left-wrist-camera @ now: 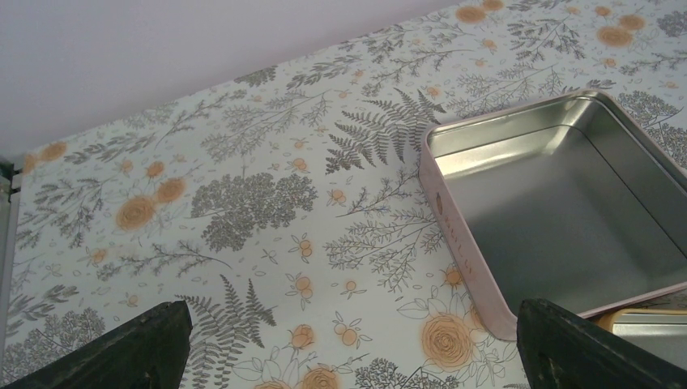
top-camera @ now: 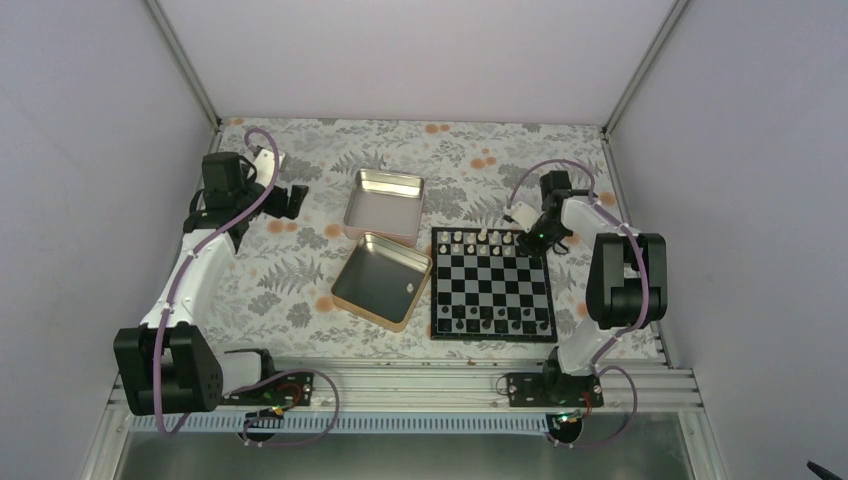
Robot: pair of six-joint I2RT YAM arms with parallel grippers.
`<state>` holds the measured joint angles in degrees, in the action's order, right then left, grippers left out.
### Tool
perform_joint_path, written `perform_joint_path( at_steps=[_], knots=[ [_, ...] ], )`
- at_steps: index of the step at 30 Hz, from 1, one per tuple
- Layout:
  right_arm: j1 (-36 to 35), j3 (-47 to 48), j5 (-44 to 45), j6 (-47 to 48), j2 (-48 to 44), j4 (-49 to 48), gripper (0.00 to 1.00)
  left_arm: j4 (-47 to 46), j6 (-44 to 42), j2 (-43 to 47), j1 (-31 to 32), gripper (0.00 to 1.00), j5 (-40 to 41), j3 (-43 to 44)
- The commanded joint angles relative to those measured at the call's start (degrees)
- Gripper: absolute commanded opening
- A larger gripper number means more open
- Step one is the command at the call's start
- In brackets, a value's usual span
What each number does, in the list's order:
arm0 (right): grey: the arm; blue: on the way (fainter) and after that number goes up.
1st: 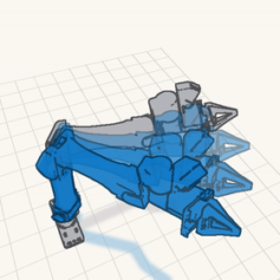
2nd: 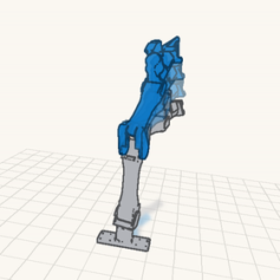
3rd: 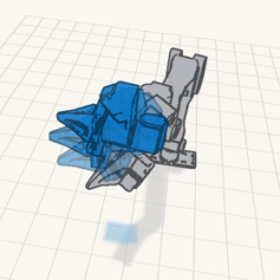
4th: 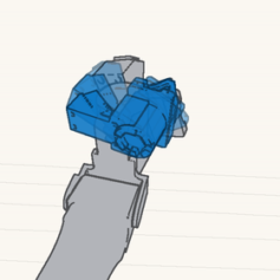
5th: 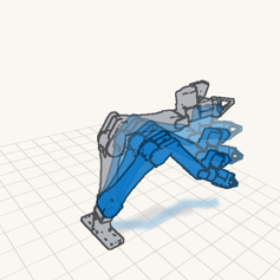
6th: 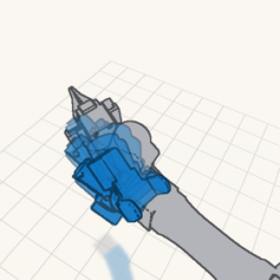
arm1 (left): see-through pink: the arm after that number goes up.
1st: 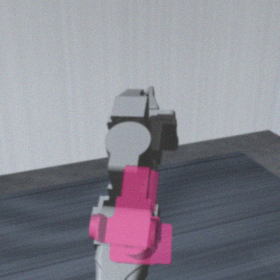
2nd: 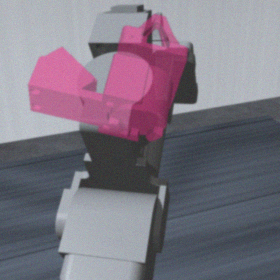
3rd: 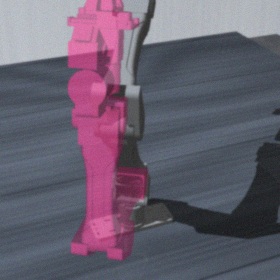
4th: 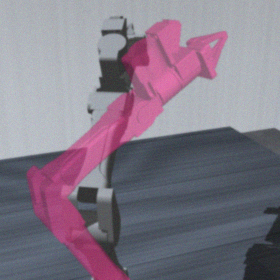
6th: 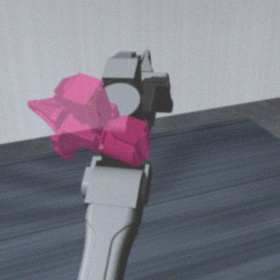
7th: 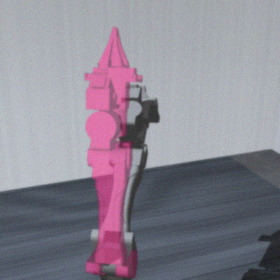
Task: Set up the chess pieces on the board
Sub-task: Place the chess piece on the chessboard, then pick up the chess piece from the storage box.
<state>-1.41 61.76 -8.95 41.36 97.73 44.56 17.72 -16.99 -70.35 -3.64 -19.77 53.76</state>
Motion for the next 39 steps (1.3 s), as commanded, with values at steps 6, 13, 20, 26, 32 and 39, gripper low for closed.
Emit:
perform_joint_path(
  at_steps=[6,13,20,26,32,39],
  knots=[
    [0.38,1.06,-2.45,1.27,-0.8,0.21,0.27,-0.41,-0.28,0.38,-0.25,1.0,-0.36,0.31],
    [-1.6,3.98,-1.9,-0.39,-9.94,7.95,0.28,-0.45,-0.26,0.39,-0.23,1.0,-0.36,0.34],
    [-17.84,15.02,1.6,-6.27,-16.49,18.04,0.29,-0.09,-0.24,0.0,-0.23,1.0,-0.93,0.65],
    [-31.85,21.03,1.21,-8.61,-11.67,17.69,0.28,0.0,-0.14,0.73,-0.23,1.0,-0.42,0.74],
    [-41.81,22.4,1.43,-9.0,-3.41,15.42,0.28,-0.03,-0.1,0.57,-0.23,1.0,-0.18,0.72],
    [-49.09,28.63,4.26,-10.08,7.79,14.95,0.28,-0.08,-0.14,0.43,-0.23,1.0,0.02,0.74]
  ],
)
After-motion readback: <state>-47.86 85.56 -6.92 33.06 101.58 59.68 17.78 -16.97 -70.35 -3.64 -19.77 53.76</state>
